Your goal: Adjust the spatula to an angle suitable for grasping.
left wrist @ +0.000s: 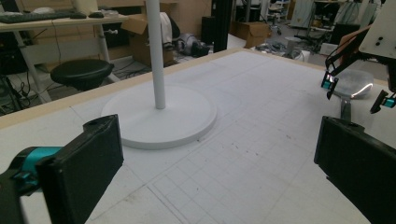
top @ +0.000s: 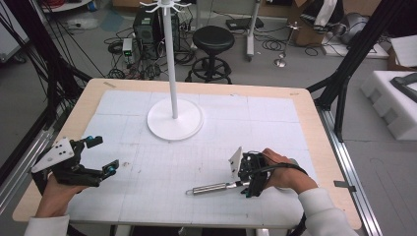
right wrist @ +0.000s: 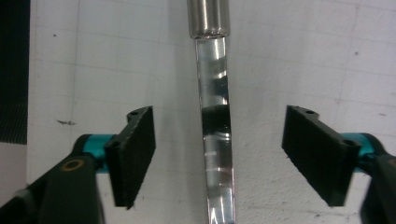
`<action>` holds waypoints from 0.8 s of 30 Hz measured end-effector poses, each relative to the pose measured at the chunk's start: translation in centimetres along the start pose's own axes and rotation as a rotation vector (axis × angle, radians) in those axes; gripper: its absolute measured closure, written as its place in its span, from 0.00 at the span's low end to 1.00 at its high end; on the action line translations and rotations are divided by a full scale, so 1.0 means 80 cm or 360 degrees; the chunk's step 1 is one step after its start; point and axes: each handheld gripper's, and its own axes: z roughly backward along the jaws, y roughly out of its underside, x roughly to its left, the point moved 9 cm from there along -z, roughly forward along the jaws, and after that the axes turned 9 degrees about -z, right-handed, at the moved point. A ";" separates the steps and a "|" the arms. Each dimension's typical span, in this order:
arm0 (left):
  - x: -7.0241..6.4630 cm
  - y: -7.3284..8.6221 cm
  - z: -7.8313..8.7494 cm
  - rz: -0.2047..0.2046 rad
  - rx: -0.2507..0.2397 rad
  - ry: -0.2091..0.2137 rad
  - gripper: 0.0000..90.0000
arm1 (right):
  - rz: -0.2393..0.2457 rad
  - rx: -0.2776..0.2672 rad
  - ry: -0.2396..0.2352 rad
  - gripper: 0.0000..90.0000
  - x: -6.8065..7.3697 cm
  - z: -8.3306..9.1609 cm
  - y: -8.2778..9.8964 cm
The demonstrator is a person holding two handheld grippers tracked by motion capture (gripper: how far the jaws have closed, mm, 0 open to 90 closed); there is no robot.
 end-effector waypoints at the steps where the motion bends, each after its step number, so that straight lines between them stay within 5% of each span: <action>1: 0.000 0.000 0.000 -0.0002 0.0000 0.0000 0.02 | 0.0004 0.0023 0.0008 0.35 -0.002 -0.002 0.001; 15: -0.001 0.001 -0.002 0.0001 0.0004 0.0000 0.02 | 0.0036 0.0135 -0.0015 0.66 -0.003 -0.012 0.001; 24: 0.001 0.000 0.000 0.0006 0.0003 -0.0011 0.02 | 0.0025 0.0165 -0.0042 0.69 -0.003 -0.016 0.001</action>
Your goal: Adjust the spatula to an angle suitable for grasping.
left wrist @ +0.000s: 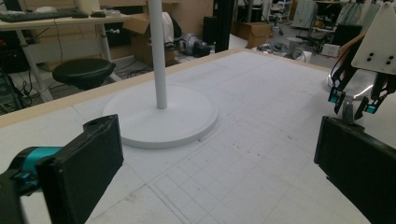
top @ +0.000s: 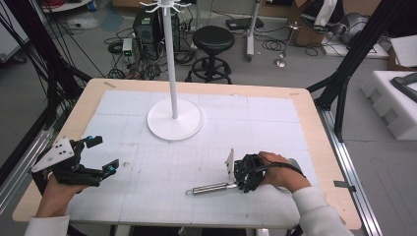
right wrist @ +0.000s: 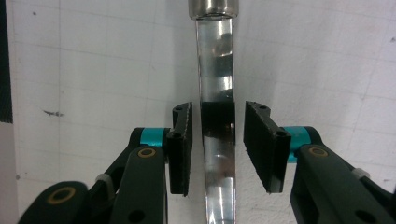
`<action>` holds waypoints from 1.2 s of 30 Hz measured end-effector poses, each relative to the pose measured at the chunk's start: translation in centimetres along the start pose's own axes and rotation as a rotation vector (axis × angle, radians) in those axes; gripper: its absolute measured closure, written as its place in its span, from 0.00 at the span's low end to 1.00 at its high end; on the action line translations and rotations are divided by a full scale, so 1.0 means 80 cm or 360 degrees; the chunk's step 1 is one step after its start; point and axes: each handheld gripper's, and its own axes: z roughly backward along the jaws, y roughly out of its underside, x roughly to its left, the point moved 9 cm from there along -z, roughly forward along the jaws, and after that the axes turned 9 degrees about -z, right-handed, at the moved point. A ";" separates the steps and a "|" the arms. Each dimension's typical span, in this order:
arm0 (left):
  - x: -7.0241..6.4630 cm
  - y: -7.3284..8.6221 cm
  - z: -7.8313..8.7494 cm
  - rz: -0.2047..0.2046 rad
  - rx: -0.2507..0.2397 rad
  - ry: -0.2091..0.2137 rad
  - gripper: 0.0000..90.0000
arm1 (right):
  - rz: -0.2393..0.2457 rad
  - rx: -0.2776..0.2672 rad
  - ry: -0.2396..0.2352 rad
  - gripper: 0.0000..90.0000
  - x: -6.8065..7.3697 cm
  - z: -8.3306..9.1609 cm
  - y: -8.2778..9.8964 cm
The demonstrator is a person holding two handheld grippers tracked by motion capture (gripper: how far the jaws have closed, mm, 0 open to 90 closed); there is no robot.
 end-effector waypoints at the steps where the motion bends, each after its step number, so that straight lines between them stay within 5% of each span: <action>1: 0.000 0.000 0.000 0.0001 0.0000 -0.0005 0.02 | 0.0005 -0.0003 0.0011 0.70 -0.001 0.000 -0.001; 7: 0.000 0.000 -0.001 -0.0005 0.0007 -0.0004 0.02 | 0.0025 0.0044 -0.0010 0.80 0.000 -0.005 -0.002; 20: 0.000 -0.002 0.001 -0.0003 0.0000 -0.0011 0.02 | 0.0055 0.0040 0.0007 0.83 -0.001 -0.003 -0.003; 30: 0.002 0.000 0.001 0.0000 0.0008 -0.0012 0.02 | -0.0084 -0.0142 0.0003 0.83 -0.004 0.022 -0.006; 36: 0.002 -0.001 0.002 0.0000 0.0005 -0.0012 0.02 | -0.0206 -0.0329 0.0006 0.83 -0.008 0.044 -0.014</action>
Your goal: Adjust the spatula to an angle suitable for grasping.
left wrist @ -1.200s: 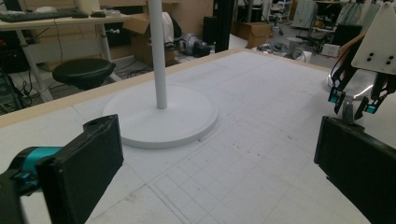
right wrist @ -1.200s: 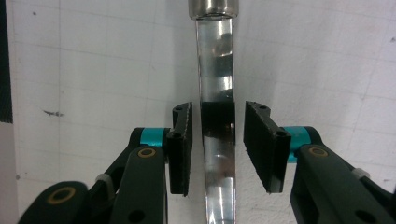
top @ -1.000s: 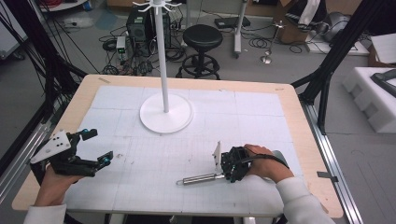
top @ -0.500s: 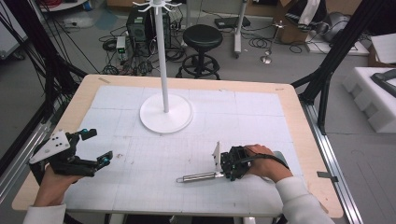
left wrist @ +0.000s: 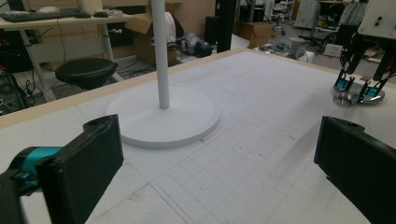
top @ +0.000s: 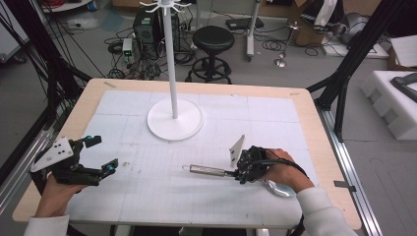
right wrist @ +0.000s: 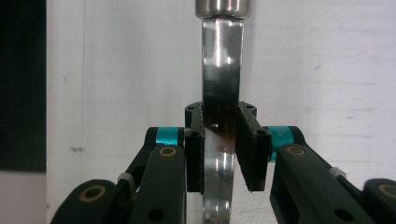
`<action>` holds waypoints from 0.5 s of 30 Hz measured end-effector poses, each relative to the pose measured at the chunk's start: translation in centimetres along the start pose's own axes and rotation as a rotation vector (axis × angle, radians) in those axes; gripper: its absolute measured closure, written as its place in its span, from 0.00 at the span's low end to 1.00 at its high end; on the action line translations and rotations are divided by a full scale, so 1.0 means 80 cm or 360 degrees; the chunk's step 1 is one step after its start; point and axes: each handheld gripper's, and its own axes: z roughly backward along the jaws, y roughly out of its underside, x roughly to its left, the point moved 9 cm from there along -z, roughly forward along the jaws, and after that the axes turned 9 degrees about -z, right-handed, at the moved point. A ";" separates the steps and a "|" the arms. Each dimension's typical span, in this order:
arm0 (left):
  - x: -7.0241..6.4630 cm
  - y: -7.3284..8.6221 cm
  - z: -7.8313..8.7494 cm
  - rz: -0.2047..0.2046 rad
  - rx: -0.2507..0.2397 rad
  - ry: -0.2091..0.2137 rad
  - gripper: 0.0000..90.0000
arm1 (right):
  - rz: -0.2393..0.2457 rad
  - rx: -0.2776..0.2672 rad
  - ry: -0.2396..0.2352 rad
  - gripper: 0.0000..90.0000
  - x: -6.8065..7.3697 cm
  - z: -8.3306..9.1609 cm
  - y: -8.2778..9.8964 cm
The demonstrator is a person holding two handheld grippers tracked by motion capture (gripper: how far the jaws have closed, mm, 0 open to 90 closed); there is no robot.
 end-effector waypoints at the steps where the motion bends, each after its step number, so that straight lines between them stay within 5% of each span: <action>1: 0.000 0.000 0.000 0.0003 0.0000 -0.0001 0.02 | -0.0010 -0.0044 -0.0001 0.83 -0.001 0.005 -0.003; 3: -0.001 0.000 -0.002 0.0008 -0.0001 0.0003 0.02 | -0.0041 -0.0154 -0.0040 0.83 0.002 0.018 -0.010; 15: -0.004 -0.007 -0.002 -0.0003 0.0002 0.0045 0.02 | -0.0068 -0.0481 -0.0040 0.83 0.006 0.059 -0.041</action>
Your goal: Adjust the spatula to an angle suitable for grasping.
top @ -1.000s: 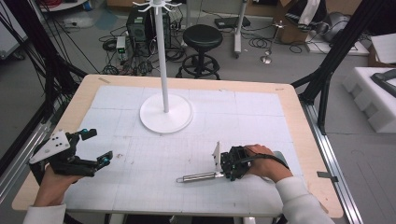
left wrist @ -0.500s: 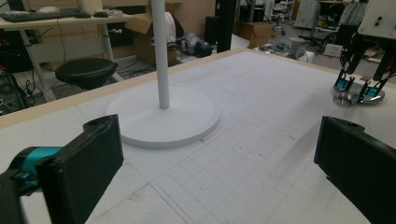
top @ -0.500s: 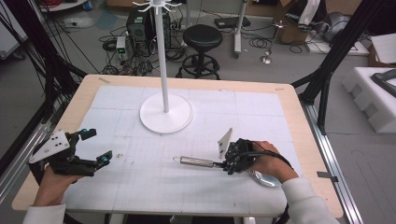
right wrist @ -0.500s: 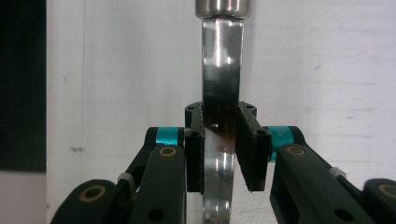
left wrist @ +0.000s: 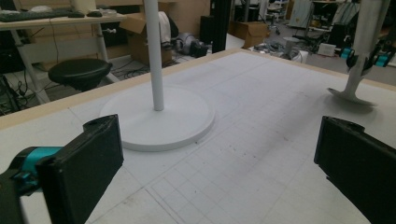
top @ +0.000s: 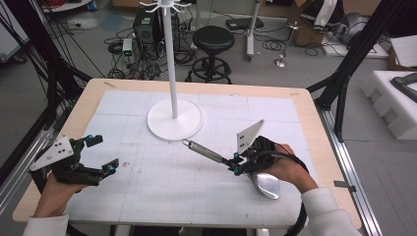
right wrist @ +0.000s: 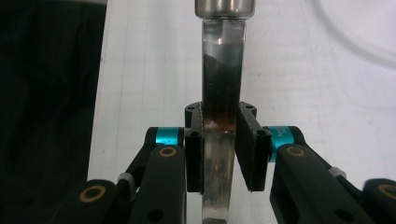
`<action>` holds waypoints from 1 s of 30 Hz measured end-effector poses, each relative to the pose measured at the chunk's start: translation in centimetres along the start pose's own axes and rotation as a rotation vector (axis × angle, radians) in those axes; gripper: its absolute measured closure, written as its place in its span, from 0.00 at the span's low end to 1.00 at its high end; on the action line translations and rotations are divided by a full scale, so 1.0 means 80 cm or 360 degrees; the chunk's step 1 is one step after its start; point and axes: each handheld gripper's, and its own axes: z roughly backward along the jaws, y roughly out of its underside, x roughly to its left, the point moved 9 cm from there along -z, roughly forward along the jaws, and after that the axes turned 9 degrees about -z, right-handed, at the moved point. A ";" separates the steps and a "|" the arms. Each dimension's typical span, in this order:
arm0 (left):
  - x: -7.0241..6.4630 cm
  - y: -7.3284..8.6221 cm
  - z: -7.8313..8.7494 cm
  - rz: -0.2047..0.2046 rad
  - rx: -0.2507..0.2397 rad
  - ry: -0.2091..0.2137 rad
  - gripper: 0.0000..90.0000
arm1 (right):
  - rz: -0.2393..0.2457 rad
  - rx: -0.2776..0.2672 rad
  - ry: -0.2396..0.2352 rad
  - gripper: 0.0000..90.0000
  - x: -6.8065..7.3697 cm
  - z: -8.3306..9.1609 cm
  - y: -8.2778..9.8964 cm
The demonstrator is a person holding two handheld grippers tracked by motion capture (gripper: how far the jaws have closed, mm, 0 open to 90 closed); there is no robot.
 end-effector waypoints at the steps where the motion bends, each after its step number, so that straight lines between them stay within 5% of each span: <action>1: 0.000 0.000 -0.001 0.0001 0.0001 -0.0001 0.02 | 0.0000 -0.0016 -0.0004 0.83 0.000 0.003 -0.003; 10: -0.002 -0.003 -0.002 -0.0013 0.0010 -0.0008 0.02 | -0.0053 -0.0233 0.0061 0.83 0.000 0.021 -0.028; 30: -0.002 -0.002 0.000 -0.0021 0.0028 -0.0016 0.02 | -0.0211 -0.0566 0.0077 0.83 -0.003 0.043 -0.081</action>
